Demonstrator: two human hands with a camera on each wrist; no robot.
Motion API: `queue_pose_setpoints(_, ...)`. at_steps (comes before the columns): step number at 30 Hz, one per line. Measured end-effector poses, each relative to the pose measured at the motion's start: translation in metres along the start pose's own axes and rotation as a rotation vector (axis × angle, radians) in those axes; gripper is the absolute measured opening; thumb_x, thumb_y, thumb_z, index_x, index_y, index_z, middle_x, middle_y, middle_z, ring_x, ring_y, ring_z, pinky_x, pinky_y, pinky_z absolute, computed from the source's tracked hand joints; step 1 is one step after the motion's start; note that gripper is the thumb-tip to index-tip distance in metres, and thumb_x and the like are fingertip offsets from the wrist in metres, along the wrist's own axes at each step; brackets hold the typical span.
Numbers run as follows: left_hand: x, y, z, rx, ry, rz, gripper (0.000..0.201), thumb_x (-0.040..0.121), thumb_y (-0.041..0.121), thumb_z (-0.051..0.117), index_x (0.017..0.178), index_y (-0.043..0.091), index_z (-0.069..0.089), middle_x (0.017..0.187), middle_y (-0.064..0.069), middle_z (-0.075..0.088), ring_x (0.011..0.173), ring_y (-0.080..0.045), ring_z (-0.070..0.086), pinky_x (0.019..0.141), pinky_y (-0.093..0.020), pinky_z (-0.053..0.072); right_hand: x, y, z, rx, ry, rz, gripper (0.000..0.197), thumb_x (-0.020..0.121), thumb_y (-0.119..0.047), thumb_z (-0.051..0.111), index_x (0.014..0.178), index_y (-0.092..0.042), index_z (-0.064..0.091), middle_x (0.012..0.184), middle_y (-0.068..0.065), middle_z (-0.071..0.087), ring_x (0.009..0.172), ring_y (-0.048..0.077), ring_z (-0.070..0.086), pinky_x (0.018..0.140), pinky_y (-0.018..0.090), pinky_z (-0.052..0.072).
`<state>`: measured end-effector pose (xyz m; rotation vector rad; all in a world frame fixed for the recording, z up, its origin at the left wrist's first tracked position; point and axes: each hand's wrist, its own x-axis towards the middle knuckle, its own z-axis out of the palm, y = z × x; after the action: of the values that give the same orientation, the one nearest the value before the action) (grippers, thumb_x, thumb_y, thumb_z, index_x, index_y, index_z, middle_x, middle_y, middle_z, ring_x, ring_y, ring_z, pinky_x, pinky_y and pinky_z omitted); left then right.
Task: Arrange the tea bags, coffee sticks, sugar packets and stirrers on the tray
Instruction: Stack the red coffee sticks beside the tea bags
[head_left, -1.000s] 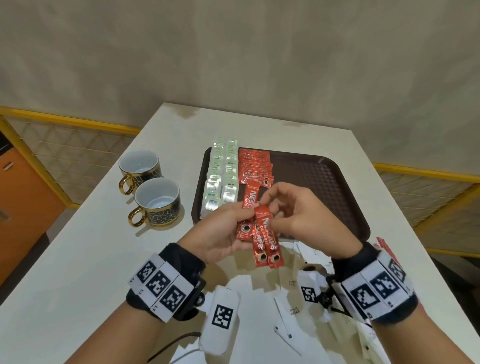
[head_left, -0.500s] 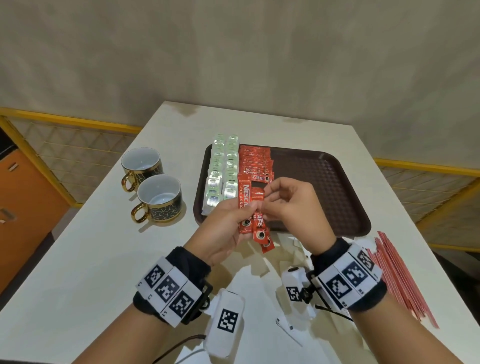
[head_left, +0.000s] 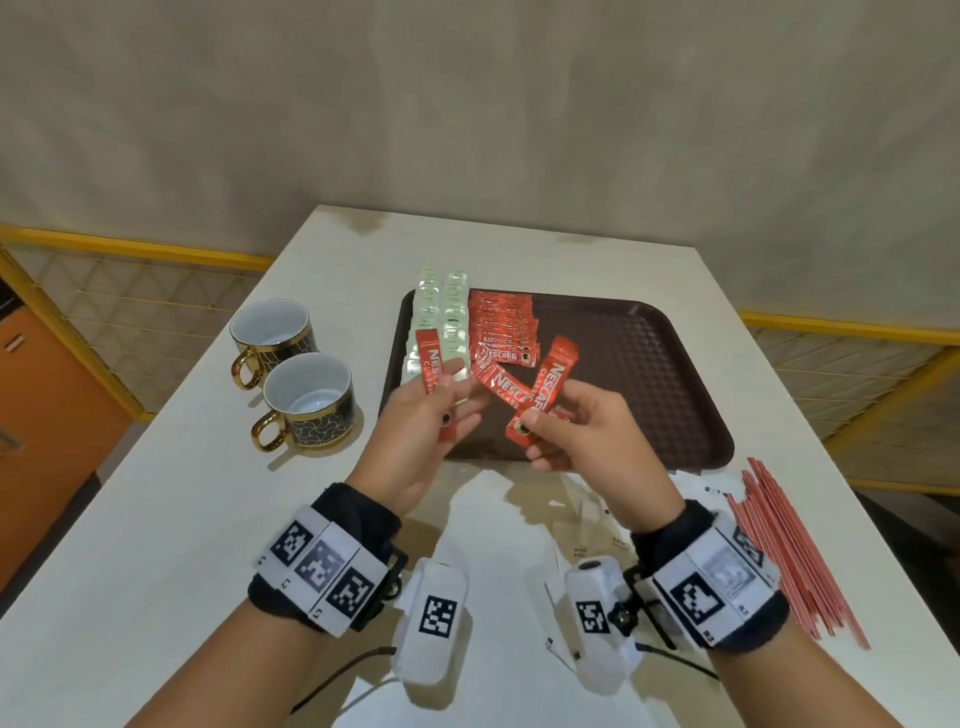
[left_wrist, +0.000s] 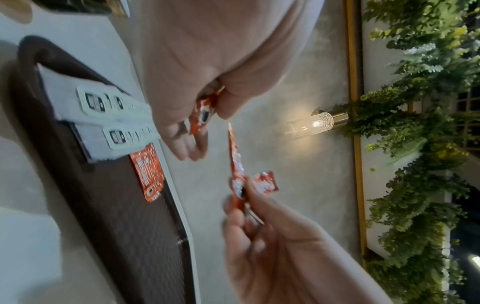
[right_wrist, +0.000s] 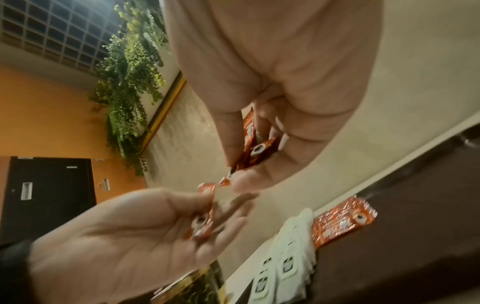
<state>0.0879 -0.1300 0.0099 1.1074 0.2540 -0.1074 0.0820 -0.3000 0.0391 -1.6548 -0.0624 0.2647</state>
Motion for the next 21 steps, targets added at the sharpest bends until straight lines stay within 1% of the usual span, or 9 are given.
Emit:
queue_pose_setpoints(2,0.003,0.002,-0.006,0.005,0.023,0.006,0.027,0.105,0.018,0.039,0.123,0.013,0.059,0.100,-0.003,0.068,0.079,-0.010,0.061,0.070,-0.020,0.050,0.001,-0.005,-0.007,0.017,0.011,-0.011,0.017,0.092,-0.004,0.062,0.108,-0.007,0.066,0.089,0.017,0.073,0.064,0.018,0.061,0.059,0.024,0.056)
queue_pose_setpoints(5,-0.002,0.002,0.002,-0.022,-0.021,-0.017,0.030,0.105,0.028,0.039,0.117,0.013,0.062,0.087,-0.001,0.057,0.062,-0.006,0.047,0.054,-0.018,0.039,0.000,-0.008,0.003,0.072,-0.037,-0.023,0.017,0.091,-0.006,0.063,0.108,-0.009,0.067,0.096,0.018,0.073,0.069,0.017,0.062,0.062,0.024,0.056)
queue_pose_setpoints(7,-0.009,0.001,0.015,-0.055,-0.116,-0.003,0.045,0.103,0.042,0.034,0.119,0.012,0.063,0.091,-0.004,0.065,0.066,-0.009,0.059,0.058,-0.018,0.046,0.001,-0.005,0.017,0.119,-0.071,-0.017,0.016,0.090,-0.005,0.064,0.106,-0.008,0.066,0.094,0.017,0.073,0.072,0.017,0.064,0.061,0.023,0.055)
queue_pose_setpoints(8,-0.012,0.000,0.020,-0.080,-0.162,0.005,0.051,0.099,0.050,0.031,0.118,0.015,0.064,0.098,-0.006,0.070,0.077,-0.013,0.067,0.065,-0.021,0.052,0.002,-0.002,0.023,0.136,-0.078,-0.019,0.015,0.090,-0.005,0.064,0.105,-0.007,0.066,0.091,0.016,0.072,0.073,0.018,0.064,0.060,0.023,0.054)
queue_pose_setpoints(11,-0.018,0.000,0.026,-0.119,-0.238,0.029,0.062,0.082,0.065,0.032,0.113,0.024,0.066,0.108,-0.007,0.071,0.096,-0.016,0.068,0.076,-0.027,0.056,0.003,0.001,0.033,0.118,-0.068,-0.041,0.014,0.090,-0.002,0.063,0.104,-0.004,0.064,0.086,0.015,0.068,0.071,0.021,0.061,0.058,0.025,0.052)
queue_pose_setpoints(13,-0.020,0.000,0.025,-0.061,-0.241,0.056,0.060,0.084,0.062,0.038,0.112,0.017,0.066,0.102,-0.010,0.069,0.092,-0.018,0.066,0.074,-0.028,0.054,0.003,0.001,0.034,0.099,-0.083,-0.042,0.014,0.090,0.000,0.062,0.104,-0.002,0.064,0.088,0.020,0.066,0.073,0.024,0.059,0.057,0.025,0.052)
queue_pose_setpoints(16,-0.020,-0.004,0.023,0.039,-0.191,0.087,0.037,0.098,0.037,0.047,0.108,0.004,0.062,0.087,-0.011,0.066,0.076,-0.019,0.064,0.057,-0.022,0.050,0.002,0.004,0.036,0.051,-0.080,-0.052,0.015,0.088,0.004,0.060,0.103,0.005,0.063,0.091,0.033,0.062,0.073,0.027,0.058,0.059,0.028,0.052)
queue_pose_setpoints(18,-0.019,-0.007,0.021,0.092,-0.148,0.092,0.038,0.102,0.033,0.044,0.110,0.003,0.064,0.095,-0.014,0.070,0.085,-0.022,0.068,0.062,-0.023,0.052,0.003,0.006,0.037,0.016,-0.057,-0.079,0.014,0.086,0.003,0.062,0.099,0.006,0.064,0.096,0.032,0.062,0.073,0.029,0.060,0.063,0.034,0.054)
queue_pose_setpoints(21,-0.019,-0.009,0.020,0.138,-0.121,0.093,0.042,0.104,0.037,0.037,0.122,0.012,0.064,0.116,-0.011,0.070,0.107,-0.021,0.068,0.078,-0.026,0.055,0.003,0.011,0.037,-0.019,0.006,-0.091,0.019,0.083,-0.005,0.070,0.102,-0.005,0.065,0.089,0.012,0.067,0.072,0.018,0.064,0.075,0.039,0.057)
